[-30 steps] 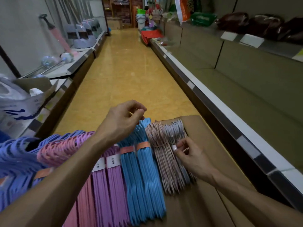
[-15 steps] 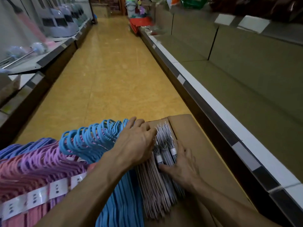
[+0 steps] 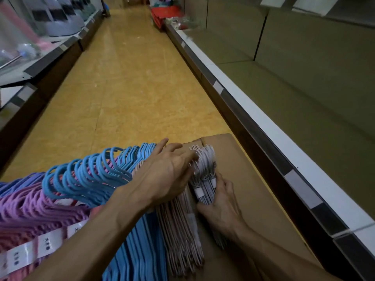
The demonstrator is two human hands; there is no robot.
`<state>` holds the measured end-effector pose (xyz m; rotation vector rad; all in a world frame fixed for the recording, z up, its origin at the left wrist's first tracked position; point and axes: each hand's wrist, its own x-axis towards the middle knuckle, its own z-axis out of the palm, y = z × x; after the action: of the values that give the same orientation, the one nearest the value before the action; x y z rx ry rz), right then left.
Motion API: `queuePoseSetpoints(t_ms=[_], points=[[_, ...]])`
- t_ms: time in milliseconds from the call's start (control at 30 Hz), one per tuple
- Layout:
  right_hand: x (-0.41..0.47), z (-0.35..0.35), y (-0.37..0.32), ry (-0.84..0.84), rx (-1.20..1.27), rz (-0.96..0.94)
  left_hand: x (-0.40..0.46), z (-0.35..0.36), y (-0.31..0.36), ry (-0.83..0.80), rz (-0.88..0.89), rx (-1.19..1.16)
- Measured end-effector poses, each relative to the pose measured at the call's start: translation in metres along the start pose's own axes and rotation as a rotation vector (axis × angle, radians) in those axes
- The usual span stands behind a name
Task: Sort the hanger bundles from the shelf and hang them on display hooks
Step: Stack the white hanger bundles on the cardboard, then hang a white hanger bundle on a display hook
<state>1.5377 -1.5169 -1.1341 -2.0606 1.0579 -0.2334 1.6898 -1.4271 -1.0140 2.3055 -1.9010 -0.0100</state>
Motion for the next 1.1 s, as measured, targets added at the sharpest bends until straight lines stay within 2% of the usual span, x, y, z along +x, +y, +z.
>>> queuePoseSetpoints(t_ms=[233,400,500,567,700,833,967,1100], points=[[0.01,0.003,0.002,0.087,-0.124,0.107,0.019,0.006,0.018,-0.026,0.092,0.0],[0.015,0.013,0.004,0.176,-0.199,0.167,0.02,0.009,0.016,-0.012,0.077,-0.065],[0.015,0.015,0.006,0.209,-0.182,0.116,0.021,0.01,0.016,0.027,0.069,-0.171],[0.016,0.007,0.005,0.209,-0.119,0.107,0.022,0.008,0.016,0.11,0.046,-0.296],[0.02,-0.027,-0.007,0.196,-0.02,0.052,0.023,-0.003,0.006,0.241,-0.162,-0.555],[0.031,-0.064,-0.018,0.153,0.292,-0.048,0.026,-0.011,-0.008,0.372,-0.439,-0.97],[0.037,-0.089,-0.036,0.065,0.478,-0.102,0.029,-0.006,-0.017,0.429,-0.696,-1.164],[0.033,-0.094,-0.055,0.003,0.625,-0.159,0.033,-0.007,-0.014,0.449,-0.775,-1.313]])
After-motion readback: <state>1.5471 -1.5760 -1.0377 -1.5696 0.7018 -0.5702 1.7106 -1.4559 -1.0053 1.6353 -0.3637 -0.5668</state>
